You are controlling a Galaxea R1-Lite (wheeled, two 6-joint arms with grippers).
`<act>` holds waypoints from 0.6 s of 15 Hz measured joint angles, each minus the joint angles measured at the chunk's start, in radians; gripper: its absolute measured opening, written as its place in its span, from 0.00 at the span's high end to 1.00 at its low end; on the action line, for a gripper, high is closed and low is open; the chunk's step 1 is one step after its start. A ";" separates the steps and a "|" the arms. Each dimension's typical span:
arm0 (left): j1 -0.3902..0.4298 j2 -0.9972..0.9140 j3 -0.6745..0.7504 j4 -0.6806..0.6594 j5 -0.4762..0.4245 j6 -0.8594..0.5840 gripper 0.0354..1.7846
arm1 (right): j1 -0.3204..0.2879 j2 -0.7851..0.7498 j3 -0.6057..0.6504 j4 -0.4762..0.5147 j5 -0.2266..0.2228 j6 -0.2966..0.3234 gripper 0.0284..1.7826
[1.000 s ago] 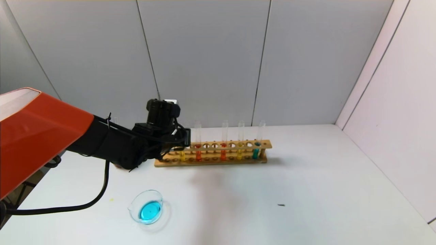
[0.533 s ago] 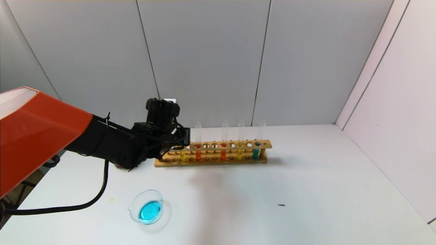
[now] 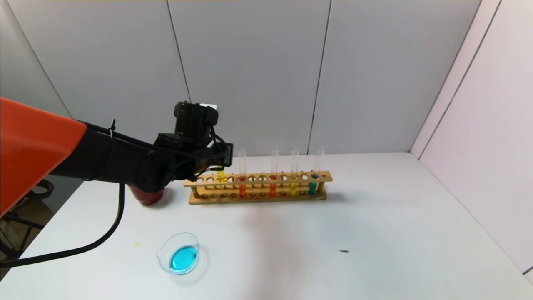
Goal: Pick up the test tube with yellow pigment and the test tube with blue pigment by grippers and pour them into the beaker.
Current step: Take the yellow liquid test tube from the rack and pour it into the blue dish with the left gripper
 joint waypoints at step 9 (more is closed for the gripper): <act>-0.009 -0.065 -0.141 0.154 0.011 0.000 0.84 | 0.000 0.000 0.000 0.000 0.000 0.000 0.02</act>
